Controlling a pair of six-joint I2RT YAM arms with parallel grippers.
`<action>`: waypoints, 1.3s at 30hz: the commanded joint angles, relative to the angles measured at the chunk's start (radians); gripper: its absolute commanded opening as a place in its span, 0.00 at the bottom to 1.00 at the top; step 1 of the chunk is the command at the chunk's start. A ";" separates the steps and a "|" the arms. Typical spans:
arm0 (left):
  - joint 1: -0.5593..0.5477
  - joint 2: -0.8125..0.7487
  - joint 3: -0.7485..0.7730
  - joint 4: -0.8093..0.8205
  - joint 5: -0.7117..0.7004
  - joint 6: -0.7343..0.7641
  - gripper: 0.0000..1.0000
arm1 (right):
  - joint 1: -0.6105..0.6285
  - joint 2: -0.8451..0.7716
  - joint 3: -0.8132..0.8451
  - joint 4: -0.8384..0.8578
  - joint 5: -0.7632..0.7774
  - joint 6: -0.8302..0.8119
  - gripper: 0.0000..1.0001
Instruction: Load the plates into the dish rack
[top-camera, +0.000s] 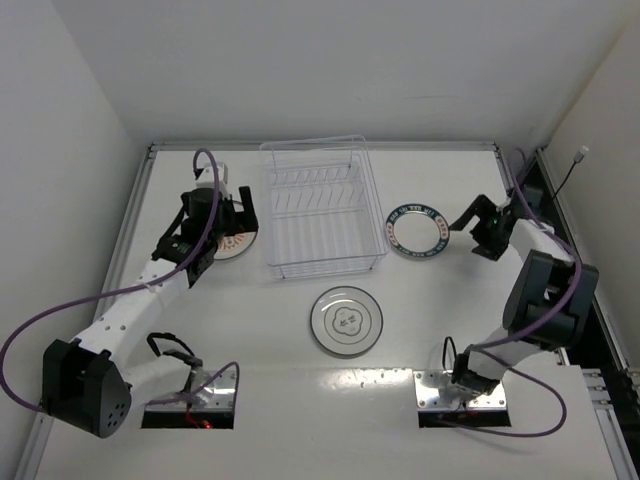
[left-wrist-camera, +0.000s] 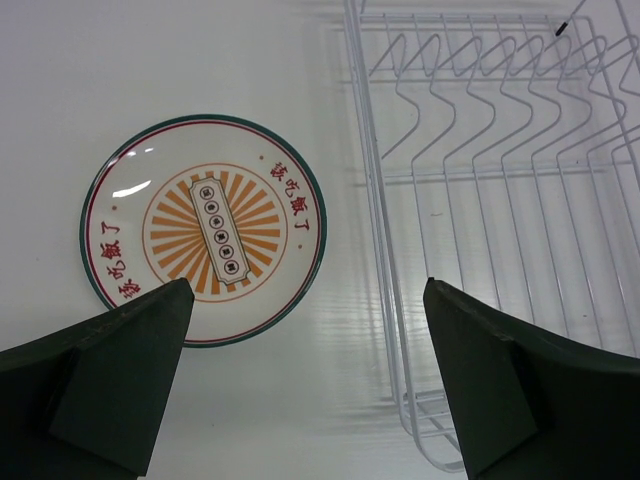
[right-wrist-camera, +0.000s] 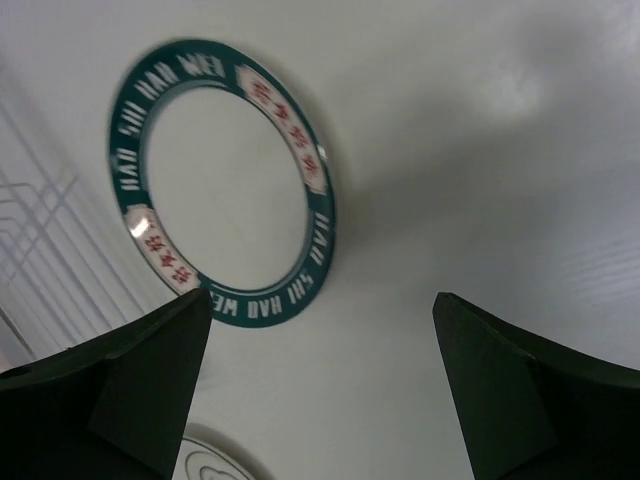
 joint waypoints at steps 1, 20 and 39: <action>-0.009 0.018 0.049 0.049 0.006 0.022 1.00 | -0.049 0.044 -0.083 0.098 -0.173 0.084 0.88; -0.009 0.045 0.058 0.029 -0.026 0.002 1.00 | 0.017 0.425 -0.025 0.236 -0.325 0.170 0.00; -0.009 0.073 0.058 0.009 -0.106 -0.016 1.00 | 0.336 -0.086 0.499 -0.127 0.348 -0.034 0.00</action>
